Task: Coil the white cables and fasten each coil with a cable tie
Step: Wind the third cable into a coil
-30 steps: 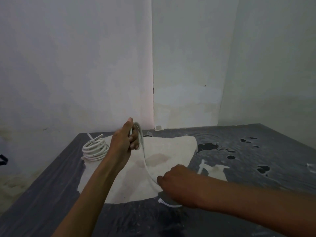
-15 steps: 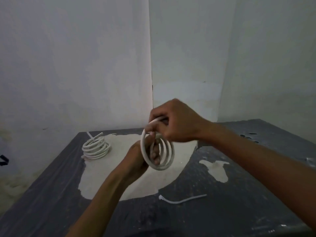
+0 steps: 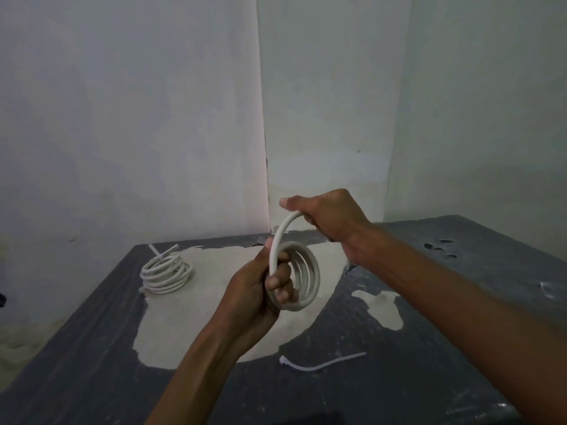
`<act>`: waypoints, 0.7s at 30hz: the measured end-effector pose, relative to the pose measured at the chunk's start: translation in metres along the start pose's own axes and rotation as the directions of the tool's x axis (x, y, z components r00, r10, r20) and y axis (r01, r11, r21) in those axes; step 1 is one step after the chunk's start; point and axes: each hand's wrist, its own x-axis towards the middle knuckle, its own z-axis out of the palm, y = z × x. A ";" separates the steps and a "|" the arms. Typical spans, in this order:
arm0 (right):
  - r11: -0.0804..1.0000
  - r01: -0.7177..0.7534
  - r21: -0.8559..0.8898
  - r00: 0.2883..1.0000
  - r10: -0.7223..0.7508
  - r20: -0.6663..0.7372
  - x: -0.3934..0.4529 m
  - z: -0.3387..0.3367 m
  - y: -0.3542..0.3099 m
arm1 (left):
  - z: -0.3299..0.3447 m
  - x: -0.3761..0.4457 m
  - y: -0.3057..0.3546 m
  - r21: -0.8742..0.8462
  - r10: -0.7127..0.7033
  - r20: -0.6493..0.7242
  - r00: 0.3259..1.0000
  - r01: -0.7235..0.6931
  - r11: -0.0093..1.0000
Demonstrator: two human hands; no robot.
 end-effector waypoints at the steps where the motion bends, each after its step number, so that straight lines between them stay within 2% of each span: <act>1: 0.998 -0.065 0.002 0.997 0.065 -0.035 0.001 0.003 0.001 | 0.002 -0.002 -0.003 -0.028 -0.013 -0.004 1.000 0.013 1.000; 4: 0.994 -0.105 -0.002 0.989 0.104 -0.107 0.004 0.006 0.004 | 0.008 -0.002 -0.008 -0.146 -0.016 0.023 1.000 0.019 0.989; 6: 0.993 -0.117 -0.004 0.984 0.115 -0.136 0.007 0.004 0.007 | 0.008 -0.001 -0.010 -0.162 -0.004 0.033 0.999 0.009 0.987; 16: 0.984 -0.153 0.087 0.959 0.169 -0.227 0.012 0.003 0.018 | 0.011 -0.005 -0.012 -0.111 -0.074 0.080 0.994 0.082 0.990; 21: 0.992 -0.119 0.040 0.959 0.126 -0.255 0.015 0.006 0.024 | 0.008 -0.006 -0.012 -0.061 -0.065 0.060 0.996 0.069 0.996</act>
